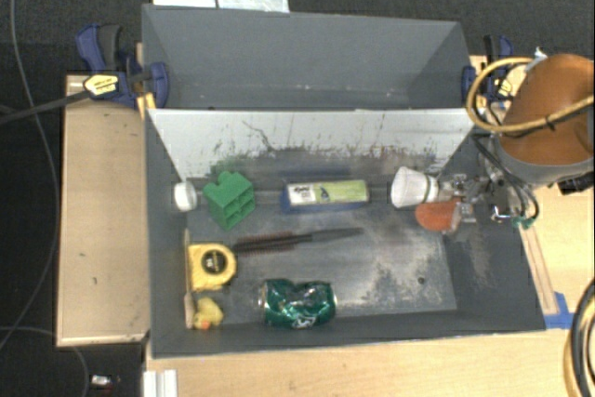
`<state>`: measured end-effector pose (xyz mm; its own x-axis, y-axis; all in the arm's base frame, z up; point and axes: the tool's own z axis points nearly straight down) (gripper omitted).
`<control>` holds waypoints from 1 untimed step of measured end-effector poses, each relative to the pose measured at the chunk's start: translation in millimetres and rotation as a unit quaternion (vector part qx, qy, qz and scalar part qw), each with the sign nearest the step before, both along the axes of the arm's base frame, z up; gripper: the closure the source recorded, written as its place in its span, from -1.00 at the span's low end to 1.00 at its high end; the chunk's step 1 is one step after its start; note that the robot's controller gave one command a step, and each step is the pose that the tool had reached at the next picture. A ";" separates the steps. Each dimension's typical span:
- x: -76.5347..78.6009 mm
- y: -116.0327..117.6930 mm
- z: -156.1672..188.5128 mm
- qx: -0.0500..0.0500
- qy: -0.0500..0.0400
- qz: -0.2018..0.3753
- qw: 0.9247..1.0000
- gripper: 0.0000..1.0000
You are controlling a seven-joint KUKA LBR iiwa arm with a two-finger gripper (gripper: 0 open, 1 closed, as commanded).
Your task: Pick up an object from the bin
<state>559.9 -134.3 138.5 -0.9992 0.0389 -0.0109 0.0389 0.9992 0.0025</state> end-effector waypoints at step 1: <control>-0.7 0.3 38.6 0.000 0.001 0.000 1.000 1.00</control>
Offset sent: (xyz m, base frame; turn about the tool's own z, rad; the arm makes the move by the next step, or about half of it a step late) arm -0.0014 0.0003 0.0614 -0.0003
